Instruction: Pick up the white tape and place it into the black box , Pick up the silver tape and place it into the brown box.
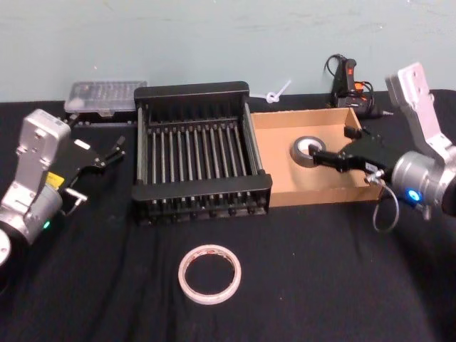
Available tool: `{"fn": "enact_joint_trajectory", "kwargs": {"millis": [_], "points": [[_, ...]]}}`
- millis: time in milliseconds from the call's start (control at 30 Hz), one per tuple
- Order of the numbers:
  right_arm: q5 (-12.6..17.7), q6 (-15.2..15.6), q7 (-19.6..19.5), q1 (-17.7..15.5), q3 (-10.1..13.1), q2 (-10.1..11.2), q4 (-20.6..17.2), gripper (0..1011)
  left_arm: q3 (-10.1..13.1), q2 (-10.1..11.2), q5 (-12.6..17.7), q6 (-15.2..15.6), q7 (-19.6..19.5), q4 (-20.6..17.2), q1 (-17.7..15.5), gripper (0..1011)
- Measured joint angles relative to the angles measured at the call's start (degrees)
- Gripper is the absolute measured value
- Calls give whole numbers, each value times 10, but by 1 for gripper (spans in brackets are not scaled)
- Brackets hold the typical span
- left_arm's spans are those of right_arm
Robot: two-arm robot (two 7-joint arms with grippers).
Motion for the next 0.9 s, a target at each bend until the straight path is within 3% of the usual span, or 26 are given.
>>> {"fn": "enact_joint_trajectory", "kwargs": {"millis": [433,667,900], "points": [[25,-21,47,-86,-12,68,-79,1002,0,0,0,0,0,0,0,1001],[33,-29,64,-102,-32,83,-90,1000,0,0,0,0,0,0,0,1001],[33,-29,75,-96,-60,84,-91,1000,0,0,0,0,0,0,0,1001]]}}
